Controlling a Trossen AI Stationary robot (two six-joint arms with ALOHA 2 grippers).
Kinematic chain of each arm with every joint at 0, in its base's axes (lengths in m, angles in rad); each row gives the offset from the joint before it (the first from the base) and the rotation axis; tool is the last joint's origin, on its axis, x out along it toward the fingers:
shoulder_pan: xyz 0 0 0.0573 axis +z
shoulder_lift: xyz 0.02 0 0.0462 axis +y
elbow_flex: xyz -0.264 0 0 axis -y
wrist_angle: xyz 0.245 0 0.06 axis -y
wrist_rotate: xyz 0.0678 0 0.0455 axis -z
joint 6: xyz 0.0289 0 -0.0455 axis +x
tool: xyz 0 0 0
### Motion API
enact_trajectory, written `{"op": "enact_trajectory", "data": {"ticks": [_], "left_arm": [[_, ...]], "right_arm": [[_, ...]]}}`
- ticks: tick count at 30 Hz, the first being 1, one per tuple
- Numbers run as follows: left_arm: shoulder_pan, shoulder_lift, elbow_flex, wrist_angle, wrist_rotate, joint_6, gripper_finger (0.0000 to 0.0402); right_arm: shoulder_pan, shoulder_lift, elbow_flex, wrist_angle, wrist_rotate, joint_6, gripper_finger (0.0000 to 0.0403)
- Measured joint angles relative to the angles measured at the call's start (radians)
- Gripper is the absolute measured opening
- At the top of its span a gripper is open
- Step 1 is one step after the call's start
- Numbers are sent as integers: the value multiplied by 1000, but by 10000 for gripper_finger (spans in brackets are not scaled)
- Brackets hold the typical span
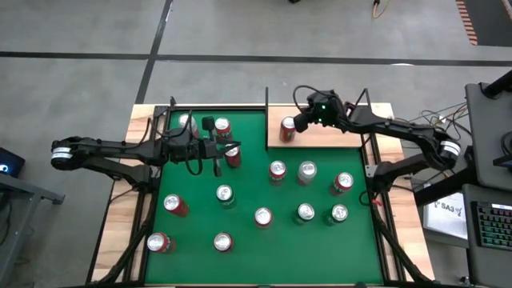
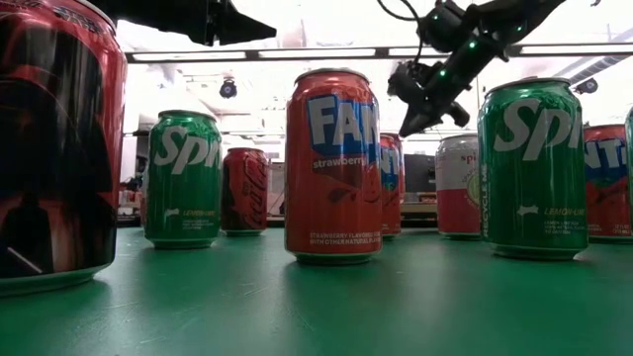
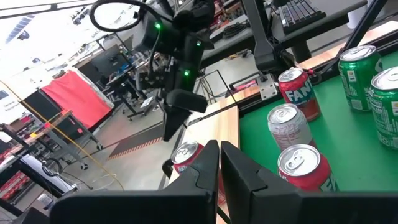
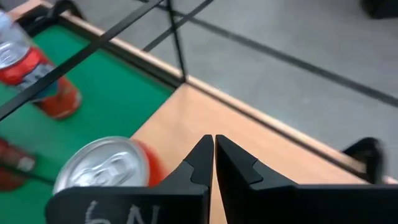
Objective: Place canned beverage on shelf
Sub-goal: Put the red soda can on the shelf
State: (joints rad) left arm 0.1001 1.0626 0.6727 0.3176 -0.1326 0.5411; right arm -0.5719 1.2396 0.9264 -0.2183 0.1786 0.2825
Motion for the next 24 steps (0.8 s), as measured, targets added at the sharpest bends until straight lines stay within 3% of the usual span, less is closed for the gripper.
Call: {"op": "enact_trajectory", "data": {"ticks": [5, 24], "left_arm": [[0, 0, 0, 0, 0, 0, 0], [0, 0, 0, -1, 0, 0, 0]], "right_arm": [[20, 14, 0, -2, -49, 38, 9], [116, 12, 0, -23, -48, 113, 9]]}}
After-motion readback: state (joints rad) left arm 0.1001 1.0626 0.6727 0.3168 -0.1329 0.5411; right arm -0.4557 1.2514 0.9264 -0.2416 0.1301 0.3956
